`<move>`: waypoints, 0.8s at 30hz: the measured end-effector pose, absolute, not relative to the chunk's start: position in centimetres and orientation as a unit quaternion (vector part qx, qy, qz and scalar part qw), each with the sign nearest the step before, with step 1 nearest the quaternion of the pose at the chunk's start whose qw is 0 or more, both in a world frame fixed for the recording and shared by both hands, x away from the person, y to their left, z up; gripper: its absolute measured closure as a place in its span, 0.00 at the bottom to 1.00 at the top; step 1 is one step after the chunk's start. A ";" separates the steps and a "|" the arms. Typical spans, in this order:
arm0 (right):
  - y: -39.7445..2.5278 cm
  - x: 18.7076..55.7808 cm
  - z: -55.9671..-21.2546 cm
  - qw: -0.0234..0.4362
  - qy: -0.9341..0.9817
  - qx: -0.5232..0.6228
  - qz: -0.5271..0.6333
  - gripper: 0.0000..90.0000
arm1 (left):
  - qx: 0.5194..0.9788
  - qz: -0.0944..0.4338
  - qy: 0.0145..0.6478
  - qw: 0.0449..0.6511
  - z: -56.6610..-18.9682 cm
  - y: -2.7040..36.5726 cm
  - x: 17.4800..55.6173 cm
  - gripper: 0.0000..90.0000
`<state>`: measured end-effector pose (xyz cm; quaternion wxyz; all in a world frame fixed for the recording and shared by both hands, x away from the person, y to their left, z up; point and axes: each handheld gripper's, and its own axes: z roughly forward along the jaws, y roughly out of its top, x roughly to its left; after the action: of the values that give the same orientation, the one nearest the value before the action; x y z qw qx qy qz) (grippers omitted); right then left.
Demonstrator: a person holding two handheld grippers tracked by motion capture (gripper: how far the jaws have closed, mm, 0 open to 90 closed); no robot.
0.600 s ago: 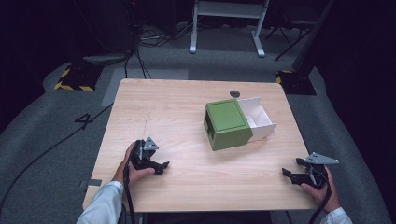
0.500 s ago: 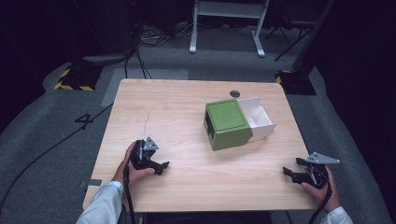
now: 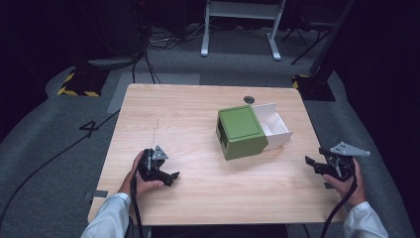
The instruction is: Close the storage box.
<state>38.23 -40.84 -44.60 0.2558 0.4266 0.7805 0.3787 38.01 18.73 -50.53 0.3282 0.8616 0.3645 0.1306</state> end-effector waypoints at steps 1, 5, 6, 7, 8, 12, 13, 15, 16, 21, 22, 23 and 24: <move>-40.8 38.6 -44.2 0.257 0.778 0.428 0.381 0.33 | 0.861 0.130 0.364 0.329 -50.5 18.7 38.0 0.00; -40.5 40.1 -43.3 0.261 0.777 0.426 0.384 0.35 | 0.862 0.131 0.363 0.328 -50.5 18.8 38.0 0.00; -40.3 40.5 -43.0 0.261 0.778 0.424 0.382 0.35 | 0.862 0.131 0.363 0.328 -50.5 18.8 38.0 0.00; -40.1 40.9 -42.7 0.263 0.777 0.423 0.384 0.36 | 0.862 0.131 0.363 0.328 -50.5 18.8 38.0 0.00; -40.0 41.2 -42.4 0.264 0.775 0.423 0.389 0.36 | 0.862 0.131 0.363 0.328 -50.5 18.8 38.0 0.00; -39.2 42.6 -41.3 0.267 0.772 0.417 0.398 0.38 | 0.862 0.130 0.363 0.328 -50.5 18.8 38.0 0.00; -39.0 43.0 -41.2 0.266 0.771 0.418 0.400 0.39 | 0.862 0.131 0.363 0.328 -50.5 18.8 38.0 0.00; -38.8 43.8 -41.0 0.267 0.769 0.420 0.400 0.40 | 0.862 0.131 0.363 0.328 -50.5 18.8 38.0 0.00; -38.6 44.2 -41.1 0.263 0.769 0.422 0.402 0.41 | 0.863 0.130 0.363 0.328 -50.5 18.8 38.0 0.00; -37.6 46.0 -41.8 0.254 0.772 0.426 0.398 0.44 | 0.862 0.130 0.363 0.329 -50.5 18.8 37.9 0.00; -37.3 46.3 -42.0 0.256 0.773 0.426 0.393 0.45 | 0.861 0.131 0.364 0.329 -50.5 18.8 37.8 0.00; -37.2 46.6 -42.2 0.256 0.776 0.427 0.387 0.45 | 0.861 0.130 0.364 0.330 -50.6 18.8 37.8 0.00; -37.2 46.6 -42.2 0.256 0.776 0.427 0.387 0.45 | 0.861 0.130 0.364 0.330 -50.6 18.8 37.8 0.00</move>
<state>46.61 -37.17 -42.24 0.2559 0.4274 0.7758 0.3873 37.82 18.77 -50.55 0.3299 0.8612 0.3642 0.1298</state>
